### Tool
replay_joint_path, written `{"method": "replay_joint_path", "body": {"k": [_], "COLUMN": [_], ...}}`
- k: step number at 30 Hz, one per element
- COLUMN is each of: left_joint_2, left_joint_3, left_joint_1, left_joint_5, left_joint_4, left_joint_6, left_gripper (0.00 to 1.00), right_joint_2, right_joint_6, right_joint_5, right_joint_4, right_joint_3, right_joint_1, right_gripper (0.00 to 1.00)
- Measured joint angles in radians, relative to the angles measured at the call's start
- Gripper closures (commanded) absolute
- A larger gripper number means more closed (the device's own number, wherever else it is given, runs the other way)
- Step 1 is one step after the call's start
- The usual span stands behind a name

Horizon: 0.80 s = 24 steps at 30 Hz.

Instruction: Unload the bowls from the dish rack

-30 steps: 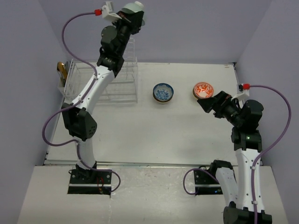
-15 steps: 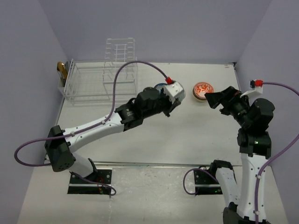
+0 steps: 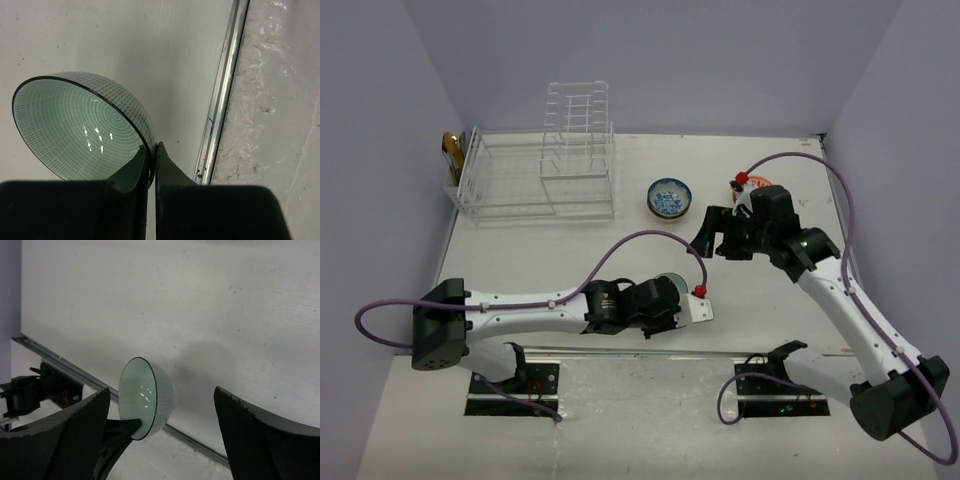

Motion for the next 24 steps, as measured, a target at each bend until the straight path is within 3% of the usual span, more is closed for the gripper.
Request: {"method": "replay_joint_path", "body": {"k": [6, 12, 19, 22, 24], "left_joint_2": [0.004, 0.042, 0.089, 0.11, 0.126], "left_joint_3": [0.043, 0.108, 0.161, 0.172, 0.19], "left_joint_1": [-0.043, -0.044, -0.055, -0.056, -0.06], "left_joint_5": [-0.032, -0.079, -0.108, -0.122, -0.134], "left_joint_4": [-0.116, -0.195, -0.224, -0.229, -0.241], "left_joint_6": [0.009, 0.01, 0.018, 0.026, 0.035], "left_gripper": [1.0, 1.0, 1.0, 1.0, 1.0], "right_joint_2": [0.153, 0.234, 0.299, 0.315, 0.328], "right_joint_6": [-0.023, -0.034, -0.029, -0.026, -0.034], "right_joint_5": [0.114, 0.166, 0.177, 0.185, 0.208], "right_joint_4": [-0.061, -0.085, -0.083, -0.08, -0.083], "right_joint_3": [0.0, -0.005, -0.016, -0.016, -0.016], "right_joint_1": [0.169, 0.257, 0.297, 0.309, 0.319], "right_gripper": [0.32, 0.47, 0.78, 1.0, 1.0]}}
